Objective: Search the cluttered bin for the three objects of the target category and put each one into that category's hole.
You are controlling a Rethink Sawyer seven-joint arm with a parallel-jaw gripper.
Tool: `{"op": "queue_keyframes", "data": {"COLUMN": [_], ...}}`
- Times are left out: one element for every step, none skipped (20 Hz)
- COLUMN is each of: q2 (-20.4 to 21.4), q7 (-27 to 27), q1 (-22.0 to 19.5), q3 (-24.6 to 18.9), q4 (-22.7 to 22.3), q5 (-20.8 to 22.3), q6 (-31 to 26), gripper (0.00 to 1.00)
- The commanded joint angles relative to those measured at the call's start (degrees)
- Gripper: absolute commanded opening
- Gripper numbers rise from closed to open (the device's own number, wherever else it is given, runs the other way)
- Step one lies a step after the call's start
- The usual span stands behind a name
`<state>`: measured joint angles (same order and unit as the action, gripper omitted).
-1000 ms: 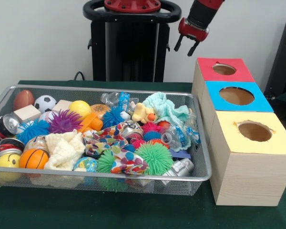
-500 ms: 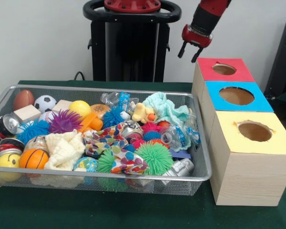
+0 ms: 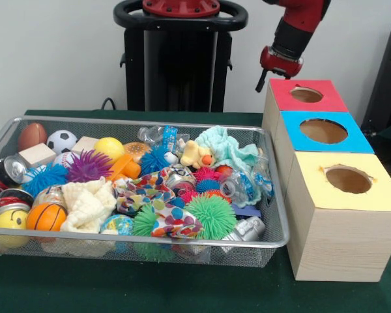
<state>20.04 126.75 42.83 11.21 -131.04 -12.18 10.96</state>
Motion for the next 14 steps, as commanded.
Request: {"op": "queue_keyframes", "data": {"q2": [0.0, 0.2, 0.4, 0.6, 0.8, 0.9, 1.0, 1.1, 1.2, 1.3, 1.4, 1.5, 1.5, 1.7], "q7": [7.8, 7.9, 7.9, 7.8, 7.7, 7.6, 7.5, 7.3, 7.1, 6.9, 6.5, 6.2, 6.0, 5.8], "q1": [-0.1, -0.1, -0.2, -0.4, -0.6, -0.9, -1.2, -1.5, -1.7, -1.8, -1.8, -1.3, -0.6, -0.7], "q3": [-4.4, -4.4, -4.5, -4.6, -4.7, -4.8, -4.9, -5.0, -4.9, -4.7, -4.4, -3.7, -2.8, -2.9], "q4": [10.3, 10.3, 10.2, 10.2, 10.2, 10.2, 10.2, 10.2, 10.1, 10.2, 10.3, 10.5, 10.9, 11.0], "q5": [-5.0, -5.0, -4.8, -4.7, -4.4, -4.0, -3.7, -3.3, -3.0, -2.8, -2.7, -2.9, -3.3, -3.4], "q6": [-5.1, -5.2, -5.3, -5.4, -5.4, -5.4, -5.3, -5.3, -5.3, -5.4, -5.8, -6.4, -7.1, -7.7], "gripper": [1.0, 1.0, 1.0, 1.0, 1.0, 1.0, 1.0, 1.0, 1.0, 1.0, 1.0, 1.0, 1.0, 1.0]}}
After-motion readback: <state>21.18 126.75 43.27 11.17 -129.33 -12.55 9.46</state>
